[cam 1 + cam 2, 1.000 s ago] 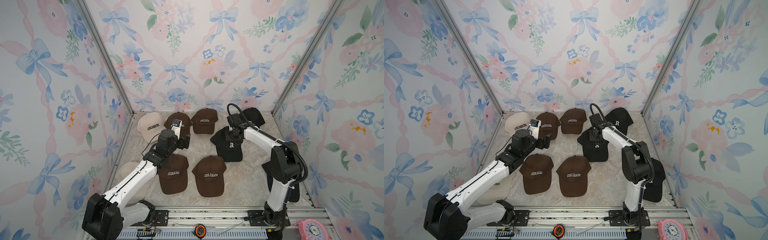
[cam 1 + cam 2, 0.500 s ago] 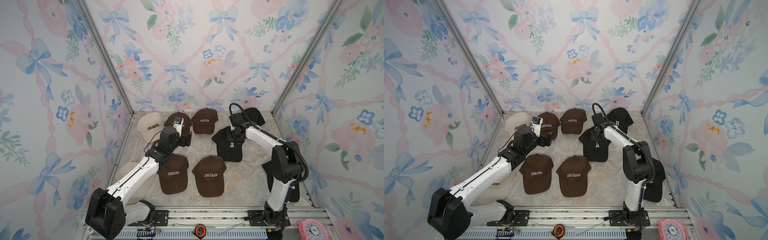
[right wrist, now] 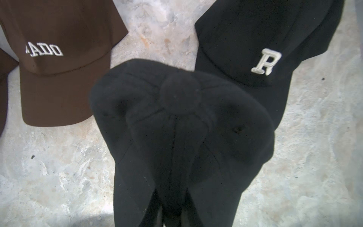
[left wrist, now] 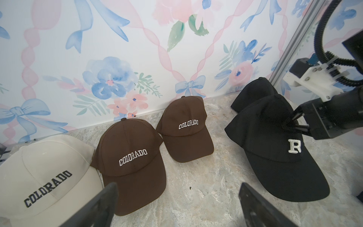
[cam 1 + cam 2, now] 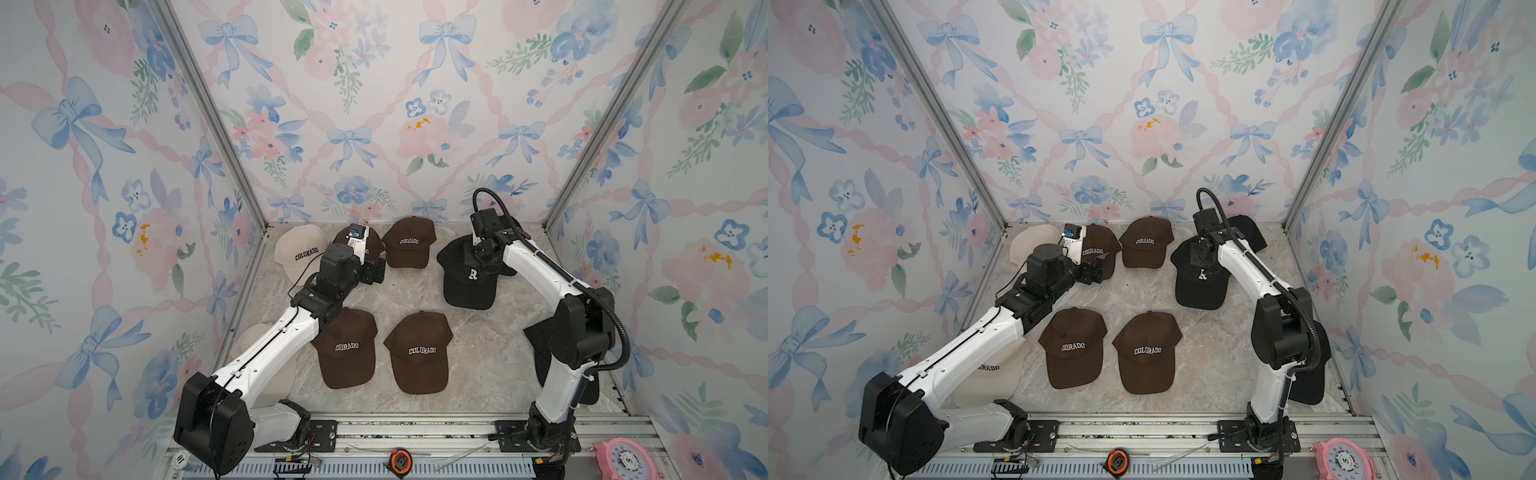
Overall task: Stack the baseball caps by color
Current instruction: Pick up the baseball cap from the center of the board, then place the baseball cap on the baseball cap.
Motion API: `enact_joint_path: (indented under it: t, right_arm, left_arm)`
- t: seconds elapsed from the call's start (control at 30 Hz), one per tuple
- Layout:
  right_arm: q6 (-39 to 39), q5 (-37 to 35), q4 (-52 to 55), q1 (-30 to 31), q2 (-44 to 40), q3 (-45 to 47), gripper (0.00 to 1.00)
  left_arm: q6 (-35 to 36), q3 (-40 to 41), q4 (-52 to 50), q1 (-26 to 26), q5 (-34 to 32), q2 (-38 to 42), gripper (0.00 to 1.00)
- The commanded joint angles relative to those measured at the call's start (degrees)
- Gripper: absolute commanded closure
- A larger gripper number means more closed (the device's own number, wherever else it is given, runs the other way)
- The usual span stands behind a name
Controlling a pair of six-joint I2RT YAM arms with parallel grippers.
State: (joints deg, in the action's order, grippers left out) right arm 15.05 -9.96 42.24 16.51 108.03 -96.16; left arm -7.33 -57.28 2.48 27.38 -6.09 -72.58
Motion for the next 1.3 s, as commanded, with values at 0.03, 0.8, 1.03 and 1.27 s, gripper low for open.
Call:
enact_joint_path:
  t: [0.03,0.8,1.03,1.27]
  right_arm:
    - [0.5,-1.6,2.1,-2.4,-1.8,-3.2,0.85]
    - [-3.3,-0.4,2.2,-12.7,14.7,-23.4,0.84]
    - [-6.4,1.3,6.4,-14.3,20.8,-32.1,0.84]
    - [-8.0,6.1,10.6,-16.1,23.5,-37.4,0.84]
  left_arm:
    - [-0.1,-3.3,0.6,0.4,1.6,-2.1,0.02]
    - [-0.5,-19.3,-0.7,3.5,5.9,-19.2,0.02]
    - [1.3,-26.0,-2.5,3.5,5.7,-24.8,0.02]
    - [1.6,-30.6,-3.5,3.5,6.5,-28.9,0.02]
